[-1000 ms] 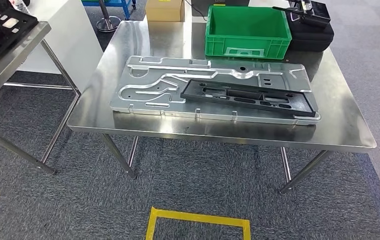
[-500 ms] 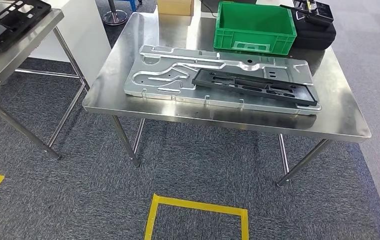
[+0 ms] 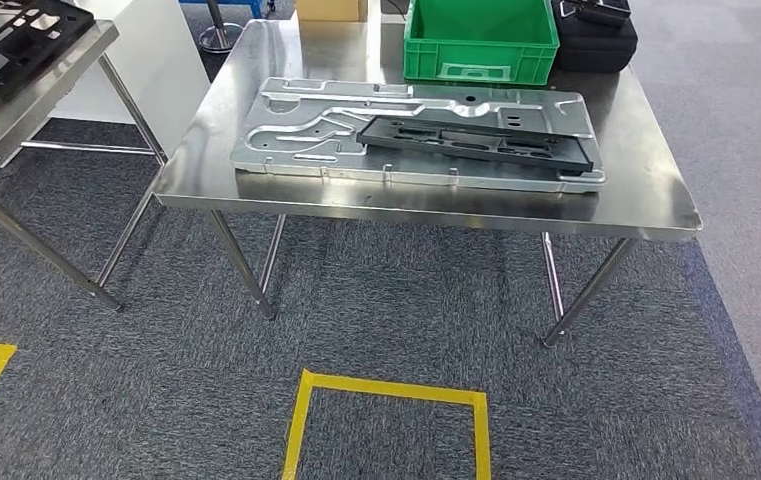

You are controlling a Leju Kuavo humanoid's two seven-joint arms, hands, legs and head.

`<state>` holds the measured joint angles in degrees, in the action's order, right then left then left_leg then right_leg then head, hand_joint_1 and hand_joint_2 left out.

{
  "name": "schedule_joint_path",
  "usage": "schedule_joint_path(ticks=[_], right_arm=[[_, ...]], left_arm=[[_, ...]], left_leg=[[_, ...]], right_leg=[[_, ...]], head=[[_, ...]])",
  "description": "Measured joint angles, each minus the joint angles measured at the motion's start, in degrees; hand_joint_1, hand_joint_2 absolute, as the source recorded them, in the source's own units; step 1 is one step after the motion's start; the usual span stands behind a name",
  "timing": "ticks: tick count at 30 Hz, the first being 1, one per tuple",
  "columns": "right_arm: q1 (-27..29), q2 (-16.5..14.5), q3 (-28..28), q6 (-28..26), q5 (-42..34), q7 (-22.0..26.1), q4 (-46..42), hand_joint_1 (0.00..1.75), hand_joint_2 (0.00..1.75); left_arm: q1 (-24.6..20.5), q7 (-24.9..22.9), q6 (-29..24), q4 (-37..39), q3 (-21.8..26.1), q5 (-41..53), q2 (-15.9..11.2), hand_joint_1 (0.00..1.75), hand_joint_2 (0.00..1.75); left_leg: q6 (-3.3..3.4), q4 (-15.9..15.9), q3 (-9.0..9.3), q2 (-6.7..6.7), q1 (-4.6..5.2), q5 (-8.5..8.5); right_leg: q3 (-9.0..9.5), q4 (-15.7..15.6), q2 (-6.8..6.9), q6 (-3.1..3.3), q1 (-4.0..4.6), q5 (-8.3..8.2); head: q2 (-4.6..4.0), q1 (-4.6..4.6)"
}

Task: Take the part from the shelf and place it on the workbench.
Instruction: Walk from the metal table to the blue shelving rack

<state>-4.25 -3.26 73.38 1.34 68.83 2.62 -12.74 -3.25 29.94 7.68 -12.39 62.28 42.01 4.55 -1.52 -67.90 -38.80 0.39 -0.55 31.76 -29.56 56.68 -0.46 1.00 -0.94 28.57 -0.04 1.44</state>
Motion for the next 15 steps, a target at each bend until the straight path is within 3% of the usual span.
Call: schedule_joint_path(ticks=[1, 2, 3, 4, 5, 7, 8, 9, 11, 13, 15], right_arm=[[0.0, 0.01, 0.08, -0.01, -0.09, -0.01, 0.0, 0.0, 0.0], [0.01, 0.01, 0.15, -0.03, -0.19, -0.01, 0.0, 0.0, 0.0], [0.01, 0.02, 0.2, -0.04, -0.3, -0.01, 0.0, 0.0, 0.0], [0.01, 0.02, 0.24, -0.06, -0.38, 0.02, 0.0, 0.0, 0.0], [-0.03, 0.02, 0.28, -0.07, -0.45, 0.11, 0.0, 0.0, 0.0], [-0.15, -0.09, 0.42, -0.09, -0.5, 0.53, 0.05, 0.0, 0.0], [-0.21, -0.13, 0.51, -0.11, -0.51, 0.77, 0.08, 0.0, 0.0], [-0.25, -0.17, 0.61, -0.14, -0.51, 0.96, 0.11, 0.0, 0.0], [-0.23, -0.13, 0.76, -0.23, -0.15, 1.05, 0.12, 0.0, 0.0], [-0.23, -0.1, 0.82, -0.27, 0.97, 0.76, 0.17, 0.0, 0.0], [-0.3, -0.07, 0.81, -0.17, 1.87, 0.46, 0.21, 0.0, 0.0]], left_arm=[[-0.02, -0.01, 0.0, 0.0, 0.03, 0.01, 0.01, 0.0, 0.0], [-0.04, -0.03, -0.01, 0.0, 0.04, 0.02, 0.02, 0.0, 0.0], [-0.04, -0.04, -0.05, 0.0, 0.06, 0.02, 0.02, 0.0, 0.0], [-0.04, -0.05, -0.1, 0.0, 0.08, 0.03, 0.01, 0.0, 0.0], [-0.05, -0.07, -0.15, 0.0, 0.09, 0.03, -0.01, 0.0, 0.0], [-0.09, -0.09, -0.19, -0.01, 0.13, 0.06, -0.16, 0.0, 0.0], [-0.11, -0.1, -0.19, -0.02, 0.16, 0.08, -0.23, 0.0, 0.0], [-0.13, -0.12, -0.19, -0.02, 0.19, 0.1, -0.28, 0.0, 0.0], [-0.17, -0.17, -0.19, -0.02, 0.25, 0.14, -0.23, 0.0, 0.0], [-0.16, -0.19, -0.21, -0.02, 0.31, 0.19, -0.16, 0.0, 0.0], [-0.03, -0.17, -0.19, -0.02, 0.38, 0.34, -0.16, 0.0, 0.0]], left_leg=[[-0.08, -3.66, -0.93, -0.01, -0.02, 1.68], [-0.09, -6.23, -1.22, -0.02, -0.03, 2.06], [0.01, -6.88, -0.56, -0.06, -0.03, 1.19], [0.25, -5.3, 1.19, -0.21, -0.02, -0.38], [0.64, -1.77, 3.95, -0.67, 0.02, -1.87], [1.55, 7.1, 10.06, -2.39, 0.16, -2.51], [1.83, 10.18, 11.92, -2.99, 0.27, -2.11], [2.0, 11.81, 12.76, -3.2, 0.39, -1.64], [2.42, 12.62, 12.63, -2.29, 0.35, -1.97], [3.26, 13.13, 12.35, -1.27, 0.11, -2.75], [3.75, 13.18, 11.73, -0.32, 0.12, -3.39]], right_leg=[[-0.73, 0.06, -0.16, 0.03, 0.1, -0.54], [-1.45, 0.13, -0.37, 0.0, 0.2, -1.06], [-2.13, 0.22, -0.66, -0.08, 0.3, -1.55], [-2.74, 0.29, -1.0, -0.18, 0.38, -2.0], [-3.23, 0.35, -1.37, -0.3, 0.46, -2.42], [-3.94, 0.47, -2.1, -0.72, 0.62, -3.18], [-4.17, 0.51, -2.41, -1.01, 0.63, -3.56], [-4.36, 0.51, -2.74, -1.39, 0.58, -3.93], [-4.62, 0.58, -3.16, -2.09, 0.49, -4.39], [-5.78, 3.0, -2.04, -2.67, 0.41, -2.43], [-8.61, 9.82, -0.48, -3.28, 0.14, 2.13]], head=[[0.0, 0.01], [0.0, 0.0], [0.0, 0.01], [0.0, 0.01], [0.0, 0.01], [0.0, -0.02], [0.0, -0.03], [0.0, -0.04], [0.0, -0.03], [0.0, -0.25], [0.0, -0.51]])
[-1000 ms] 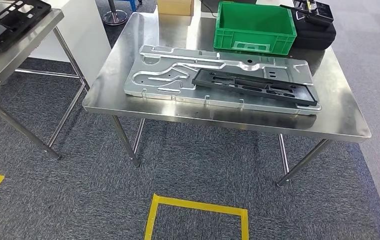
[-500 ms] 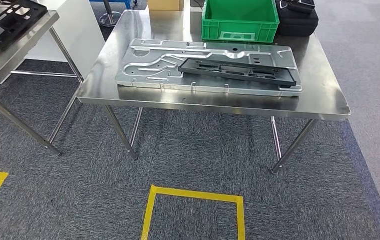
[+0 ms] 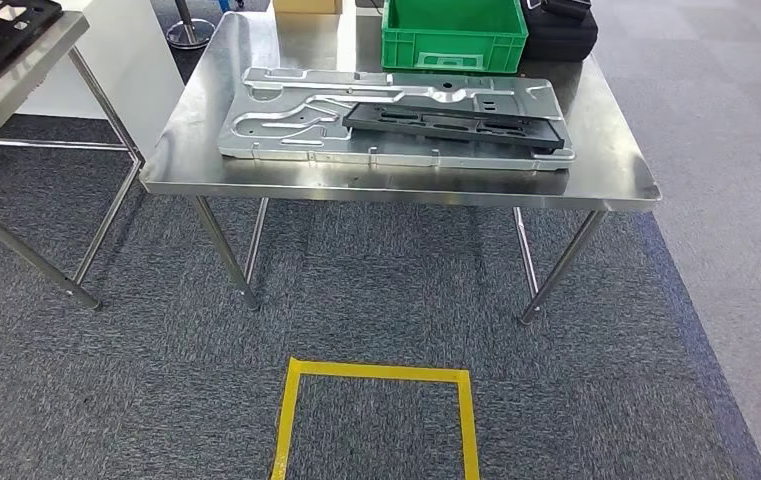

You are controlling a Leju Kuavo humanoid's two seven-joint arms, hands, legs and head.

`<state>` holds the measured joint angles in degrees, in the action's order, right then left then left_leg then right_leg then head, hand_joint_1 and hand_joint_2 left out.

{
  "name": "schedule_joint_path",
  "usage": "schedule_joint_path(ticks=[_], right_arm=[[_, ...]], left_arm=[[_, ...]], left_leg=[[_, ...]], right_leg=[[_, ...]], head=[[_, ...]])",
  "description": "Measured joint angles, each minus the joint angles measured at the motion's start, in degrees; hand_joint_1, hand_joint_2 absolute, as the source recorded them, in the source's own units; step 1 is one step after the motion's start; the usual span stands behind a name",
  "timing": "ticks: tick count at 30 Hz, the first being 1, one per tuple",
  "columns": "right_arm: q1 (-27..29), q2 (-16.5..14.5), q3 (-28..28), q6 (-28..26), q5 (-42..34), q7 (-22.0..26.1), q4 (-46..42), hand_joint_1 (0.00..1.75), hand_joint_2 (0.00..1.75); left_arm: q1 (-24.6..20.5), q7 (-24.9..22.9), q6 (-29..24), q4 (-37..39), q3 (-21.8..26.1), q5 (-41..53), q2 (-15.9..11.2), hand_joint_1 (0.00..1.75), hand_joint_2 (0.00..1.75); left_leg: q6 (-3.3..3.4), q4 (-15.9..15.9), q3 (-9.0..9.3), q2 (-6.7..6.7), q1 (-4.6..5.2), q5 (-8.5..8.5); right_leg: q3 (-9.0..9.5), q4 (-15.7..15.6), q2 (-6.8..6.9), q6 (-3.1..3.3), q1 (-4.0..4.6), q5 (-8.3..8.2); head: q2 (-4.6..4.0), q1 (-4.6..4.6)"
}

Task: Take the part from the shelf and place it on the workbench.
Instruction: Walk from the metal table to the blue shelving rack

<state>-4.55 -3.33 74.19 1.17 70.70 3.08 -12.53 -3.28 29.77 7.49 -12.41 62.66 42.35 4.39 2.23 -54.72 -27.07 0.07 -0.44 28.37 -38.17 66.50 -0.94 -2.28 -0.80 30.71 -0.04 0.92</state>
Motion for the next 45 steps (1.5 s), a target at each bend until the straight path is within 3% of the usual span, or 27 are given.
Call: schedule_joint_path(ticks=[2, 3, 5, 7, 8, 11, 12, 14, 16, 18, 19, 22, 23, 26, 27, 28, 31, 32, 33, 35, 36, 37, 39, 40, 42, 43, 45], right_arm=[[-0.01, 0.04, -0.01, 0.11, 0.14, -0.33, 0.01, 0.0, 0.0], [0.01, 0.05, -0.01, 0.12, 0.12, -0.53, 0.01, 0.0, 0.0], [0.0, 0.12, -0.01, 0.0, 0.0, -0.77, -0.01, 0.0, 0.0], [-0.11, 0.21, -0.01, -0.13, -0.18, -0.8, -0.01, 0.0, 0.0], [-0.16, 0.25, -0.01, -0.17, -0.26, -0.82, -0.01, 0.0, 0.0], [-0.15, 0.34, -0.01, -0.34, -0.33, -0.93, -0.01, 0.0, 0.0], [-0.16, 0.36, -0.01, -0.4, -0.33, -1.01, 0.0, 0.0, 0.0], [-0.25, 0.36, -0.01, -0.46, -0.33, -1.25, 0.01, 0.0, 0.0], [-0.3, 0.36, -0.01, -0.52, -0.33, -1.54, 0.01, 0.0, 0.0], [-0.29, 0.36, -0.01, -0.61, -0.34, -1.6, 0.01, 0.0, 0.0], [-0.28, 0.36, -0.01, -0.67, -0.34, -1.57, 0.01, 0.0, 0.0], [-0.35, 0.36, -0.01, -0.89, -0.46, -1.5, 0.01, 0.0, 0.0], [-0.37, 0.36, -0.01, -0.95, -0.52, -1.49, 0.01, 0.0, 0.0], [-0.33, 0.33, -0.01, -1.0, -0.56, -1.49, 0.03, 0.0, 0.0], [-0.27, 0.3, -0.01, -1.02, -0.57, -1.48, 0.06, 0.0, 0.0], [-0.19, 0.27, -0.01, -1.03, -0.57, -1.47, 0.1, 0.0, 0.0], [-0.14, 0.26, -0.01, -1.06, -0.61, -1.36, 0.16, 0.0, 0.0], [-0.19, 0.27, -0.01, -1.06, -0.62, -1.29, 0.16, 0.0, 0.0], [-0.23, 0.27, -0.01, -1.05, -0.62, -1.22, 0.16, 0.0, 0.0], [-0.26, 0.27, -0.01, -1.04, -0.63, -1.08, 0.16, 0.0, 0.0], [-0.29, 0.28, -0.01, -1.04, -0.63, -0.93, 0.16, 0.0, 0.0], [-0.37, 0.3, -0.01, -1.04, -0.63, -0.76, 0.16, 0.0, 0.0], [-0.61, 0.34, -0.01, -1.05, -0.63, -0.46, 0.16, 0.0, 0.0], [-0.66, 0.36, -0.01, -1.07, -0.63, -0.4, 0.16, 0.0, 0.0], [-0.52, 0.36, -0.01, -1.11, -0.63, -0.38, 0.16, 0.0, 0.0], [-0.43, 0.36, -0.01, -1.13, -0.63, -0.35, 0.16, 0.0, 0.0], [-0.36, 0.36, -0.01, -1.14, -0.62, -0.17, 0.16, 0.0, 0.0]], left_arm=[[0.06, 0.02, 0.1, 0.0, 0.04, 0.19, -0.09, 0.0, 0.0], [0.02, 0.08, 0.17, 0.0, 0.05, 0.27, -0.12, 0.0, 0.0], [-0.08, 0.21, 0.28, 0.0, 0.05, 0.44, -0.15, 0.0, 0.0], [-0.18, 0.32, 0.33, 0.0, 0.05, 0.63, -0.15, 0.0, 0.0], [-0.23, 0.37, 0.36, 0.0, 0.05, 0.7, -0.15, 0.0, 0.0], [-0.3, 0.45, 0.38, 0.0, 0.07, 0.75, -0.17, 0.0, 0.0], [-0.29, 0.47, 0.38, 0.0, 0.08, 0.75, -0.21, 0.0, 0.0], [-0.28, 0.48, 0.37, 0.0, 0.09, 0.81, -0.28, 0.0, 0.0], [-0.27, 0.48, 0.36, 0.0, 0.09, 0.89, -0.3, 0.0, 0.0], [-0.27, 0.48, 0.36, 0.0, 0.09, 0.92, -0.31, 0.0, 0.0], [-0.29, 0.48, 0.36, 0.0, 0.09, 0.92, -0.33, 0.0, 0.0], [-0.59, 0.55, 0.26, 0.0, 0.09, 0.97, -0.42, 0.0, 0.0], [-0.75, 0.6, 0.23, 0.0, 0.09, 1.01, -0.44, 0.0, 0.0], [-0.74, 0.66, 0.23, 0.01, 0.09, 1.09, -0.45, 0.0, 0.0], [-0.67, 0.63, 0.23, 0.01, 0.09, 1.1, -0.44, 0.0, 0.0], [-0.65, 0.62, 0.23, 0.02, 0.09, 1.13, -0.43, 0.0, 0.0], [-0.73, 0.58, 0.23, 0.02, 0.1, 1.31, -0.44, 0.0, 0.0], [-0.75, 0.57, 0.23, 0.02, 0.11, 1.39, -0.45, 0.0, 0.0], [-0.78, 0.57, 0.23, 0.02, 0.11, 1.48, -0.45, 0.0, 0.0], [-0.82, 0.57, 0.23, 0.02, 0.11, 1.62, -0.45, 0.0, 0.0], [-0.83, 0.57, 0.23, 0.02, 0.11, 1.67, -0.45, 0.0, 0.0], [-0.84, 0.6, 0.23, 0.02, 0.11, 1.7, -0.42, 0.0, 0.0], [-0.85, 0.72, 0.23, 0.02, 0.11, 1.76, -0.35, 0.0, 0.0], [-0.85, 0.8, 0.22, 0.02, 0.11, 1.78, -0.33, 0.0, 0.0], [-0.74, 0.98, 0.21, 0.02, 0.11, 1.82, -0.33, 0.0, 0.0], [-0.65, 1.05, 0.2, 0.02, 0.12, 1.85, -0.34, 0.0, 0.0], [-0.45, 1.12, 0.19, 0.02, 0.13, 1.9, -0.33, 0.0, 0.0]], left_leg=[[0.0, -0.43, -0.81, 0.79, 0.07, -0.49], [-0.05, -0.79, -1.24, 1.07, 0.07, -0.67], [-0.23, -1.73, -2.08, 1.38, 0.03, -0.69], [-0.69, -2.82, -2.96, 1.49, 0.17, -0.53], [-1.03, -3.23, -3.33, 1.52, 0.26, -0.52], [-2.22, -3.64, -3.97, 1.47, 0.32, -0.83], [-2.59, -4.07, -4.25, 1.32, 0.26, -0.27], [-3.13, -7.7, -5.71, 0.82, 0.06, 3.31], [-3.49, -14.6, -7.9, 0.5, -0.13, 8.24], [-3.69, -18.24, -8.04, 0.46, -0.23, 10.07], [-3.69, -16.79, -6.52, 0.46, -0.26, 9.34], [-3.11, -4.61, 1.45, 0.21, -0.13, 5.68], [-2.69, -2.0, 2.85, 0.07, 0.02, 5.01], [-1.27, -1.14, 2.44, -0.02, 0.37, 3.61], [-0.79, -1.08, 2.01, 0.19, 0.34, 2.92], [-0.34, -0.96, 1.43, 0.39, 0.31, 2.14], [0.56, -0.9, -1.21, 0.78, 0.43, -0.16], [0.64, -1.0, -2.21, 0.84, 0.54, -0.88], [0.63, -1.17, -3.26, 0.91, 0.65, -1.58], [0.49, -1.74, -5.41, 1.01, 0.82, -2.82], [0.37, -2.09, -6.37, 1.03, 0.87, -3.34], [0.2, -2.48, -7.16, 1.03, 0.97, -3.75], [-0.31, -3.0, -8.14, 1.1, 1.06, -4.65], [-0.63, -3.07, -8.41, 1.15, 1.05, -5.17], [-1.33, -3.13, -8.85, 1.06, 0.92, -5.72], [-1.71, -3.77, -9.22, 0.85, 0.86, -4.71], [-2.44, -8.27, -10.65, 0.44, 0.62, 0.59]], right_leg=[[-2.15, 6.33, 0.42, -0.63, -0.27, 3.1], [-1.77, 6.75, 0.51, -0.84, -0.41, 3.05], [2.34, 1.1, 0.77, -1.01, -0.64, 0.31], [6.55, -6.01, 0.95, -0.63, -0.55, -1.81], [7.34, -7.7, 0.97, -0.31, -0.4, -2.16], [6.74, -8.12, 0.95, 0.97, -0.18, -2.79], [6.45, -8.27, 1.0, 1.47, -0.29, -3.2], [5.56, -8.56, 1.13, 2.41, -0.51, -4.16], [4.26, -8.48, 1.13, 2.74, -0.39, -5.11], [2.8, -8.27, 1.09, 2.65, -0.34, -6.11], [2.07, -8.13, 1.04, 2.51, -0.36, -6.61], [0.35, -7.77, 0.84, 1.7, -0.4, -8.19], [0.09, -7.81, 0.84, 1.3, -0.39, -8.75], [-0.04, -8.54, 0.83, 0.08, -0.46, -10.57], [-0.19, -8.47, 0.81, -0.25, -0.59, -10.32], [-0.53, -7.66, 0.79, -0.48, -0.62, -8.88], [-2.45, 1.05, 0.85, -0.81, -0.65, 0.54], [-2.81, 4.64, 0.86, -0.89, -0.62, 2.53], [-2.56, 7.14, 0.87, -0.89, -0.56, 2.84], [0.51, 6.91, 0.88, -0.61, -0.45, 0.09], [3.44, 3.94, 0.88, -0.29, -0.34, -1.24], [7.05, -0.48, 0.9, 0.1, -0.1, -1.45], [12.6, -8.6, 0.95, 0.87, 0.35, 0.29], [13.78, -10.76, 0.97, 1.19, 0.57, 1.01], [13.36, -11.56, 1.1, 1.95, 0.46, 0.46], [12.83, -11.65, 1.24, 2.44, 0.33, -0.18], [11.29, -11.69, 1.5, 3.18, 0.15, -1.61]], head=[[0.0, -0.05], [0.0, -0.04], [0.0, -0.04], [0.0, -0.03], [0.0, 0.0], [0.0, 0.01], [0.0, 0.01], [0.0, 0.1], [0.0, 0.18], [0.0, 0.18], [0.0, 0.18], [0.0, 0.17], [0.0, 0.14], [0.0, 0.06], [0.0, 0.07], [0.0, 0.02], [0.0, -0.21], [0.0, -0.23], [0.0, -0.24], [0.0, -0.23], [0.0, -0.23], [0.0, -0.23], [0.0, -0.2], [0.0, -0.2], [0.0, -0.21], [0.0, -0.19], [0.0, -0.07]])
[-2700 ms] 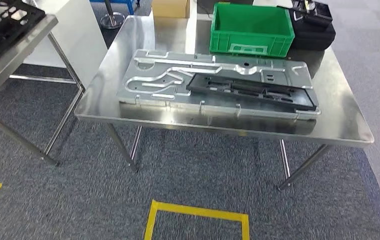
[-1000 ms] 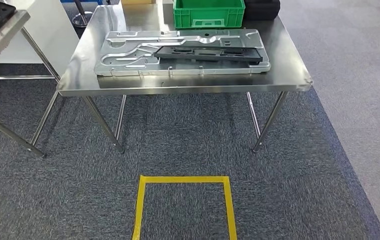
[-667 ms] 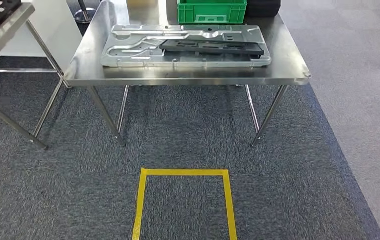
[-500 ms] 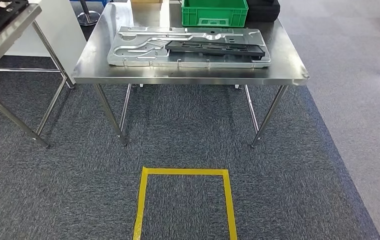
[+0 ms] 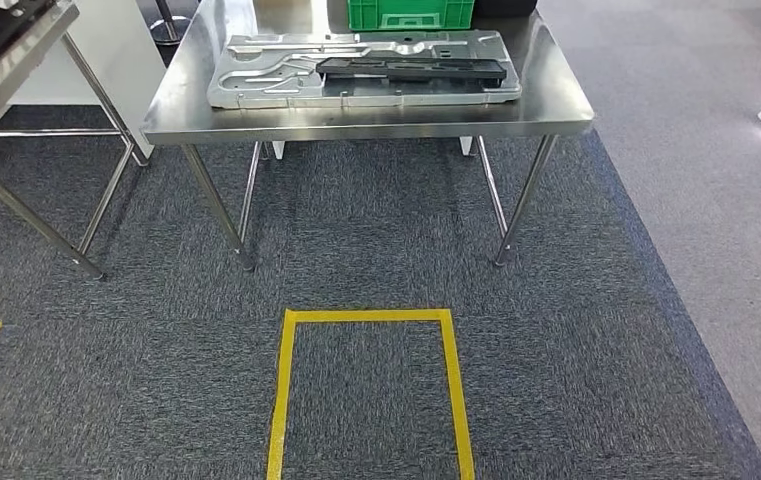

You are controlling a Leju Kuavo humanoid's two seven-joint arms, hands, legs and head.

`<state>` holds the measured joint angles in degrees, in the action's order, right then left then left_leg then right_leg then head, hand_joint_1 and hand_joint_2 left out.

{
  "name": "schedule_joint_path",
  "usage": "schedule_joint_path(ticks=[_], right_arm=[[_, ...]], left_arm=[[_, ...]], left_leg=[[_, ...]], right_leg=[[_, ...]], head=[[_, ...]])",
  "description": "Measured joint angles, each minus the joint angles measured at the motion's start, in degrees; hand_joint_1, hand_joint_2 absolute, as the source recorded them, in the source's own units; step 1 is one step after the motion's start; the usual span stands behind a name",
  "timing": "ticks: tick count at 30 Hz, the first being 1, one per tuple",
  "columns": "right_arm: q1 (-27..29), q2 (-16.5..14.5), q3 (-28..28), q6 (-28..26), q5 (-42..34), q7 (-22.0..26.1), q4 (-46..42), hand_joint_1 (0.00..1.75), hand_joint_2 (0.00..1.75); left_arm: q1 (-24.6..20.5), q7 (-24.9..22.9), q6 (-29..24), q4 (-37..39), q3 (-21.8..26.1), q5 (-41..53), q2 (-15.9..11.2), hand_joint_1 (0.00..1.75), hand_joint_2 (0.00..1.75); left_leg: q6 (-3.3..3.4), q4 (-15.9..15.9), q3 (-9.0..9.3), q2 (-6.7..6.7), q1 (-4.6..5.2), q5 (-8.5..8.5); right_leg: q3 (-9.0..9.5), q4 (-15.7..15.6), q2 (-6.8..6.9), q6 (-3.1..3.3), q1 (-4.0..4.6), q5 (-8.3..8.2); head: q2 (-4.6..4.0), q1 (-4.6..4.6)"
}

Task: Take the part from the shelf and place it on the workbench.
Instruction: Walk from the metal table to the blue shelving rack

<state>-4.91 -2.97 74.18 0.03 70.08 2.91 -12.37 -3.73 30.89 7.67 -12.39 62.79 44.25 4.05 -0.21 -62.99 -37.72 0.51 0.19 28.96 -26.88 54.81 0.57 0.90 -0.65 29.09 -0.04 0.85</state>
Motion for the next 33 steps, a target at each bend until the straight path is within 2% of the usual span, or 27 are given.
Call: schedule_joint_path(ticks=[1, 2, 3, 4, 5, 6, 7, 8, 9, 10, 11, 12, 13, 14, 15, 17, 18, 19, 20, 21, 23, 24, 25, 27, 29, 31, 33], right_arm=[[0.03, 0.0, 0.0, 0.01, 0.02, 0.16, 0.0, 0.0, 0.0], [0.05, 0.0, 0.0, 0.02, 0.04, 0.34, 0.0, 0.0, 0.0], [0.07, 0.0, 0.0, 0.04, 0.06, 0.5, 0.0, 0.0, 0.0], [0.06, 0.0, 0.0, 0.09, 0.07, 0.62, 0.0, 0.0, 0.0], [0.06, 0.0, 0.0, 0.14, 0.08, 0.71, 0.01, 0.0, 0.0], [0.05, 0.0, 0.0, 0.19, 0.08, 0.82, 0.01, 0.0, 0.0], [0.02, -0.01, 0.0, 0.22, 0.07, 1.0, 0.02, 0.0, 0.0], [-0.01, -0.01, 0.0, 0.22, 0.05, 1.25, 0.02, 0.0, 0.0], [-0.05, -0.02, 0.0, 0.2, 0.08, 1.48, 0.02, 0.0, 0.0], [-0.09, -0.02, -0.01, 0.22, 0.18, 1.6, 0.03, 0.0, 0.0], [-0.1, -0.03, -0.01, 0.26, 0.32, 1.61, 0.04, 0.0, 0.0], [-0.07, -0.03, -0.02, 0.36, 0.52, 1.55, 0.07, 0.0, 0.0], [0.01, -0.04, -0.03, 0.49, 0.75, 1.48, 0.11, 0.0, 0.0], [0.11, -0.04, -0.06, 0.6, 0.97, 1.44, 0.16, 0.0, 0.0], [0.19, -0.04, -0.12, 0.72, 1.19, 1.42, 0.2, 0.0, 0.0], [0.27, -0.03, -0.29, 0.89, 1.48, 1.4, 0.24, 0.0, 0.0], [0.3, -0.02, -0.4, 0.96, 1.55, 1.4, 0.25, 0.0, 0.0], [0.34, -0.02, -0.53, 1.0, 1.61, 1.4, 0.25, 0.0, 0.0], [0.37, -0.02, -0.66, 1.02, 1.69, 1.4, 0.26, 0.0, 0.0], [0.4, -0.02, -0.79, 1.04, 1.8, 1.42, 0.26, 0.0, 0.0], [0.47, 0.04, -0.97, 1.03, 2.02, 1.46, 0.26, 0.0, 0.0], [0.54, 0.08, -1.04, 1.02, 2.09, 1.48, 0.27, 0.0, 0.0], [0.59, 0.12, -1.11, 1.02, 2.17, 1.47, 0.27, 0.0, 0.0], [0.61, 0.13, -1.23, 1.02, 2.27, 1.46, 0.29, 0.0, 0.0], [0.53, 0.09, -1.37, 1.02, 2.36, 1.45, 0.3, 0.0, 0.0], [0.61, 0.07, -1.54, 0.96, 2.29, 1.23, 0.31, 0.0, 0.0], [0.7, 0.07, -1.62, 0.72, 2.0, 0.63, 0.31, 0.0, 0.0]], left_arm=[[0.07, 0.0, 0.0, 0.0, 0.01, 0.04, 0.02, 0.0, 0.0], [0.1, 0.0, 0.01, 0.0, 0.01, 0.09, 0.03, 0.0, 0.0], [0.1, 0.0, 0.02, 0.0, 0.01, 0.13, 0.05, 0.0, 0.0], [0.08, 0.0, 0.03, 0.0, 0.01, 0.15, 0.05, 0.0, 0.0], [0.05, 0.0, 0.04, 0.0, 0.01, 0.16, 0.04, 0.0, 0.0], [-0.02, 0.02, 0.03, 0.0, 0.01, 0.17, 0.02, 0.0, 0.0], [-0.14, 0.05, 0.03, 0.0, 0.02, 0.19, -0.01, 0.0, 0.0], [-0.3, 0.09, 0.02, 0.0, 0.02, 0.22, -0.03, 0.0, 0.0], [-0.47, 0.13, 0.03, 0.0, 0.02, 0.28, -0.05, 0.0, 0.0], [-0.57, 0.15, 0.04, 0.0, 0.02, 0.37, -0.07, 0.0, 0.0], [-0.57, 0.15, 0.09, 0.0, 0.01, 0.49, -0.08, 0.0, 0.0], [-0.51, 0.1, 0.16, 0.0, 0.01, 0.61, -0.07, 0.0, 0.0], [-0.42, 0.03, 0.25, 0.0, 0.01, 0.71, -0.07, 0.0, 0.0], [-0.35, -0.06, 0.35, 0.0, 0.02, 0.79, -0.06, 0.0, 0.0], [-0.31, -0.12, 0.45, 0.0, 0.02, 0.83, -0.06, 0.0, 0.0], [-0.19, -0.19, 0.63, 0.0, 0.04, 0.88, -0.1, 0.0, 0.0], [-0.13, -0.2, 0.71, 0.0, 0.04, 0.9, -0.14, 0.0, 0.0], [-0.09, -0.2, 0.75, 0.0, 0.05, 0.9, -0.16, 0.0, 0.0], [-0.07, -0.2, 0.8, 0.0, 0.05, 0.91, -0.18, 0.0, 0.0], [-0.06, -0.2, 0.83, 0.0, 0.05, 0.91, -0.18, 0.0, 0.0], [-0.16, -0.18, 0.88, 0.01, 0.05, 0.94, -0.09, 0.0, 0.0], [-0.27, -0.15, 0.9, 0.02, 0.05, 0.96, -0.05, 0.0, 0.0], [-0.36, -0.13, 0.91, 0.02, 0.05, 0.97, -0.02, 0.0, 0.0], [-0.38, -0.11, 0.92, 0.02, 0.05, 0.97, -0.08, 0.0, 0.0], [-0.3, -0.13, 0.91, 0.02, 0.05, 0.97, -0.18, 0.0, 0.0], [-0.41, -0.16, 0.91, 0.02, 0.05, 1.02, -0.23, 0.0, 0.0], [-0.45, -0.16, 0.92, 0.02, 0.05, 1.16, -0.24, 0.0, 0.0]], left_leg=[[-0.3, -3.64, -0.86, -0.08, -0.14, 3.07], [-0.54, -7.38, -1.51, -0.09, -0.29, 5.17], [-0.72, -10.2, -1.64, -0.1, -0.45, 5.69], [-0.85, -11.53, -1.02, -0.09, -0.6, 4.79], [-0.91, -10.94, 0.53, -0.1, -0.72, 3.01], [-0.88, -8.41, 3.12, -0.11, -0.82, 1.39], [-0.75, -4.39, 6.61, -0.16, -0.82, 0.8], [-0.49, 0.39, 10.15, -0.2, -0.77, 1.3], [-0.12, 4.35, 12.79, -0.25, -0.69, 2.42], [0.29, 6.92, 14.27, -0.29, -0.58, 3.44], [0.8, 8.16, 14.56, -0.3, -0.51, 3.82], [1.29, 8.29, 14.24, -0.3, -0.52, 3.56], [1.78, 8.35, 13.89, -0.33, -0.5, 3.04], [2.24, 8.42, 13.47, -0.38, -0.5, 2.46], [2.53, 8.43, 12.94, -0.47, -0.47, 1.9], [2.75, 8.23, 11.63, -0.82, -0.27, 0.98], [2.73, 8.03, 10.98, -1.1, -0.17, 0.59], [2.67, 7.79, 10.44, -1.45, -0.11, 0.3], [2.59, 7.52, 9.99, -1.89, -0.06, 0.09], [2.5, 7.23, 9.66, -2.37, -0.02, -0.05], [2.22, 6.61, 9.0, -3.33, -0.02, -0.21], [1.96, 6.33, 8.6, -3.83, -0.08, -0.32], [1.64, 6.14, 8.18, -4.39, -0.21, -0.46], [0.93, 6.02, 7.62, -5.36, -0.35, -0.7], [0.38, 4.28, 6.59, -4.07, -0.31, 0.56], [-0.16, -1.8, 3.62, -1.84, -0.49, 4.11], [-0.71, -8.76, 0.43, -1.11, -0.81, 6.98]], right_leg=[[-0.99, 0.14, -0.01, 0.17, 0.01, -0.7], [-2.06, 0.34, 0.0, 0.17, 0.02, -1.39], [-3.18, 0.61, 0.0, 0.08, 0.02, -2.06], [-4.31, 0.94, 0.01, -0.05, 0.0, -2.68], [-5.45, 1.33, 0.0, -0.23, -0.04, -3.25], [-6.54, 1.77, -0.01, -0.46, -0.08, -3.78], [-7.46, 2.23, -0.03, -0.7, -0.07, -4.21], [-8.21, 2.7, -0.05, -1.02, -0.01, -4.58], [-8.74, 3.08, -0.05, -1.37, 0.05, -4.98], [-9.02, 3.26, 0.0, -1.74, 0.06, -5.37], [-9.18, 3.29, 0.1, -2.2, 0.04, -5.85], [-9.3, 3.37, 0.15, -2.6, -0.1, -6.09], [-9.6, 3.9, 0.13, -2.93, -0.24, -5.55], [-10.25, 5.41, 0.06, -3.19, -0.33, -4.12], [-11.3, 8.11, -0.06, -3.33, -0.44, -1.88], [-13.83, 15.49, -0.19, -3.54, -0.48, 2.91], [-14.35, 18.08, -0.24, -3.59, -0.48, 4.13], [-13.9, 18.79, -0.28, -3.57, -0.48, 4.3], [-12.23, 17.15, -0.44, -3.44, -0.48, 3.42], [-9.64, 13.62, -0.96, -3.2, -0.46, 1.91], [-4.78, 5.89, -3.52, -2.44, -0.44, -0.07], [-3.53, 3.64, -4.49, -2.14, -0.35, -0.39], [-3.13, 2.71, -4.95, -1.91, -0.26, -0.26], [-3.13, 2.35, -3.76, -1.53, -0.25, -0.55], [-3.0, 1.64, -2.31, -0.8, -0.55, -0.97], [-3.05, 1.29, -0.92, -0.35, -0.61, -1.2], [-3.28, 1.44, 0.21, -0.32, -0.52, -1.22]], head=[[0.0, 0.06], [0.0, 0.09], [0.0, 0.09], [0.0, 0.1], [0.0, 0.09], [0.0, 0.1], [0.0, 0.12], [0.0, 0.11], [0.0, 0.09], [0.0, 0.06], [0.0, 0.03], [0.0, 0.03], [0.0, 0.01], [0.0, -0.01], [0.0, -0.04], [0.0, -0.07], [0.0, -0.07], [0.0, -0.05], [0.0, -0.06], [0.0, -0.06], [0.0, -0.01], [0.0, 0.01], [0.0, 0.03], [0.0, 0.02], [0.0, 0.18], [0.0, 0.41], [0.0, 0.48]])
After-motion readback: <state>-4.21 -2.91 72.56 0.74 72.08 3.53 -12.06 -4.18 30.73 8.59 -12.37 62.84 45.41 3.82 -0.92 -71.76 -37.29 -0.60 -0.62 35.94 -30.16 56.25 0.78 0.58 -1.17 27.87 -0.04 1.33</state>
